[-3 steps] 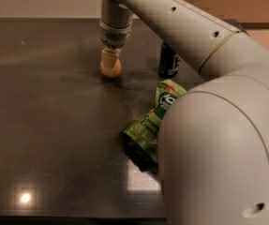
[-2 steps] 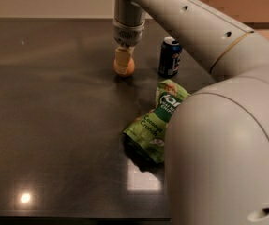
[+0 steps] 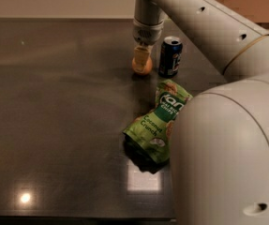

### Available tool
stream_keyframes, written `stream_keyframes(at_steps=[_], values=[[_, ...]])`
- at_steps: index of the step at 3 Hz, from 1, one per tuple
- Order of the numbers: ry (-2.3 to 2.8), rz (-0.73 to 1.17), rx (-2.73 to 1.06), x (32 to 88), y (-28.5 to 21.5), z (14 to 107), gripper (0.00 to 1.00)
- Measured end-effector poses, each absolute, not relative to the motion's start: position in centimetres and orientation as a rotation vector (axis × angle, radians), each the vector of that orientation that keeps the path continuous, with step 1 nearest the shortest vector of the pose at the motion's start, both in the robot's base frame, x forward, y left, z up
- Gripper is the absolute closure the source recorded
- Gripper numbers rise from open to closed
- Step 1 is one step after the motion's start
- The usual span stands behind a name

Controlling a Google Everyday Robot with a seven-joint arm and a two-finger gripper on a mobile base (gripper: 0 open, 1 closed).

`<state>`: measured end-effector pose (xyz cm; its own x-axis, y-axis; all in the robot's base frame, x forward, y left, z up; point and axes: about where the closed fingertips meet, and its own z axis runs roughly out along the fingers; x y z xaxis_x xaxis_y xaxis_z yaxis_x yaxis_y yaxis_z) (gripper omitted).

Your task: Move orange near pepsi can

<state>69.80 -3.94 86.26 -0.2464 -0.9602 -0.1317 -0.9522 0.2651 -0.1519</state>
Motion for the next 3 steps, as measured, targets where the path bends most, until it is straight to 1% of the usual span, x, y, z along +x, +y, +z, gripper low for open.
stream_keyframes(at_steps=[1, 3], values=[[2.350, -0.058, -1.761, 70.31, -5.47, 86.18, 0.81], [2.344, -0.056, -1.746, 70.86, -6.45, 86.28, 0.36]])
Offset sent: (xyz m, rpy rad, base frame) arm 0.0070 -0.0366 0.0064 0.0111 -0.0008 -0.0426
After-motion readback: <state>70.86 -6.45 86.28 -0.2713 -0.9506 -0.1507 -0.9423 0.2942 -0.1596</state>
